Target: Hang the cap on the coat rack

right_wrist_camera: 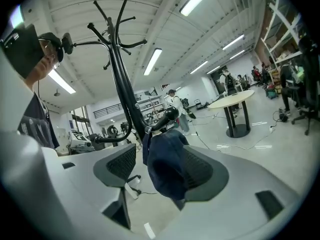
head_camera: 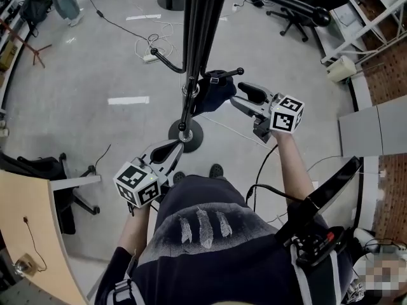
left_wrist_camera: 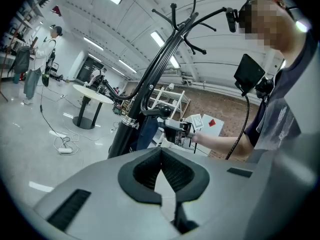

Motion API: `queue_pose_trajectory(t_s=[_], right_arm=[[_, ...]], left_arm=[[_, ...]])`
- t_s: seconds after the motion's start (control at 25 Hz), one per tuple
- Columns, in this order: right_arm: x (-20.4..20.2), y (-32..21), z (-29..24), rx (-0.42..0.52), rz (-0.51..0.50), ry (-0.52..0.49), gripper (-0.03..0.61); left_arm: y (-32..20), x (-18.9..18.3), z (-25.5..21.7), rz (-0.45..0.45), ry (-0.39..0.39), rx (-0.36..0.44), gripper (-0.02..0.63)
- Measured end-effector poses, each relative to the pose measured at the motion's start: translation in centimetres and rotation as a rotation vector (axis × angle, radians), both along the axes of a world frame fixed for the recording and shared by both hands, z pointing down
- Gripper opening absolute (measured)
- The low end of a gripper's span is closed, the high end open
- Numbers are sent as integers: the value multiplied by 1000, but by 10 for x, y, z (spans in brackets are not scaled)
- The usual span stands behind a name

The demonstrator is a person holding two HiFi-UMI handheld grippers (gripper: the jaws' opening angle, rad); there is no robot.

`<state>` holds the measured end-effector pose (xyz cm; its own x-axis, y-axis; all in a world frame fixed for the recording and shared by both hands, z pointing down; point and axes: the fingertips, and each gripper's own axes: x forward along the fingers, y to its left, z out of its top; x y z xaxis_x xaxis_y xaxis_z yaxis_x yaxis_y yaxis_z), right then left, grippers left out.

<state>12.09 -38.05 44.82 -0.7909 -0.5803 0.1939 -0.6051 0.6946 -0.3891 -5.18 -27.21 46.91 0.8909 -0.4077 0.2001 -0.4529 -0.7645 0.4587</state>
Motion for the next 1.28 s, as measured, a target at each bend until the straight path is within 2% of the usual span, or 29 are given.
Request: queue_pose_trajectory(t_s=[0.16, 0.4, 0.44, 0.52, 0.64, 0.76, 0.88, 1.0, 1.28], right_arm=[[-2, 4, 16, -46, 83, 40, 276], [-20, 12, 18, -80, 153, -20, 275], [-21, 16, 20, -98, 166, -22, 268], [-21, 22, 21, -117, 196, -23, 213], [-16, 23, 14, -72, 272, 17, 143], [-4, 25, 3, 0, 342, 44, 143], [2, 29, -3, 16, 350, 50, 143], [-3, 35, -8, 20, 315, 23, 143], [-6, 63, -15, -19, 243, -63, 143]], left_arm=[[2, -12, 1, 0, 1, -3, 8], [3, -21, 6, 35, 3, -2, 8], [4, -21, 8, 44, 3, -9, 8], [5, -21, 10, 57, 10, -20, 8], [3, -25, 12, 70, 19, -33, 8], [3, -25, 16, 90, 10, -38, 8], [2, -23, 11, 89, 12, -24, 8], [4, -19, 7, 77, 16, -15, 8], [26, 20, 0, 99, -7, -10, 8]])
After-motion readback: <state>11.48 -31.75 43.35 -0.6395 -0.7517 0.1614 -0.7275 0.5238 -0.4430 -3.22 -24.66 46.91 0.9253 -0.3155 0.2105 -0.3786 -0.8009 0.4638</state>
